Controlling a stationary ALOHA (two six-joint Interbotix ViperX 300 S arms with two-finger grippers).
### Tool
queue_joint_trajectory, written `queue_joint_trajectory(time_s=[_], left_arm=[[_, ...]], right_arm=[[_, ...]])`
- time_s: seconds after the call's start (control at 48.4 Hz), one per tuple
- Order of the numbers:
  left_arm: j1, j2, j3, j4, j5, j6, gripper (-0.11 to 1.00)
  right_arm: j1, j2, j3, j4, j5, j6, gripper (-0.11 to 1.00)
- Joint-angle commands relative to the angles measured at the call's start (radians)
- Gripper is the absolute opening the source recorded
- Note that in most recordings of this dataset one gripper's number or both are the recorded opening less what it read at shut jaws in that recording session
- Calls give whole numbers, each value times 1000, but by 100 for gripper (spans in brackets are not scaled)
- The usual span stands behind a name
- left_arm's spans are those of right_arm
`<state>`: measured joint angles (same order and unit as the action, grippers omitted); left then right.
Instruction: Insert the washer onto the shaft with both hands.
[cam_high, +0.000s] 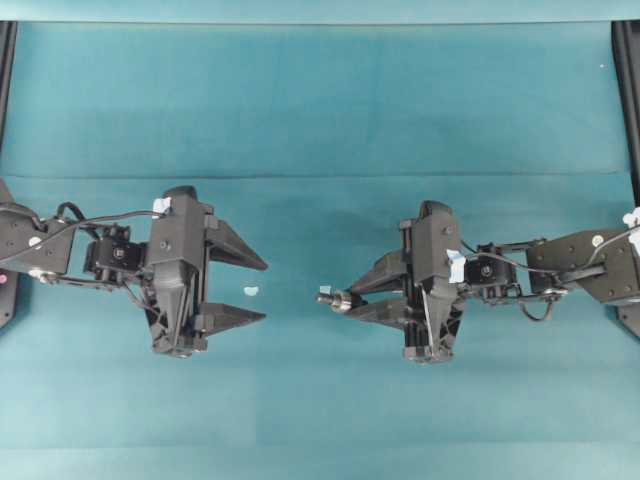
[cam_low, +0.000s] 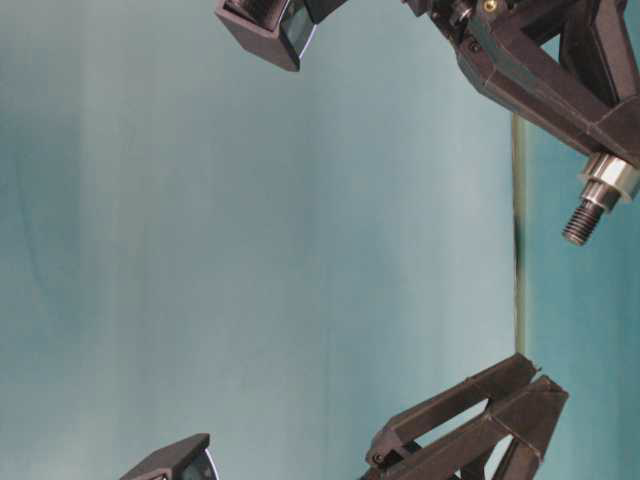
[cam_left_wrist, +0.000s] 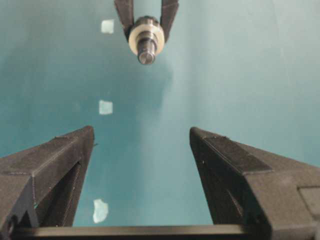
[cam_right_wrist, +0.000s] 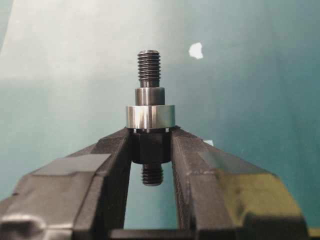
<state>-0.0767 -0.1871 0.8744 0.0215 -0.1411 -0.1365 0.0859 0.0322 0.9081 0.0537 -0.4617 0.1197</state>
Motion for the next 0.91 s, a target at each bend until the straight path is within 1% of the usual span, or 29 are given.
queue_joint_trajectory(time_s=[0.0, 0.413, 0.889], left_arm=[[-3, -15, -9, 0, -2, -2, 83], [-3, -38, 12, 0, 9, -6, 83], [-3, -43, 12, 0, 11, -6, 83]], right_arm=[[0, -8, -17, 2, -8, 9, 0], [0, -8, -17, 2, -8, 8, 0], [0, -8, -17, 2, -6, 9, 0]])
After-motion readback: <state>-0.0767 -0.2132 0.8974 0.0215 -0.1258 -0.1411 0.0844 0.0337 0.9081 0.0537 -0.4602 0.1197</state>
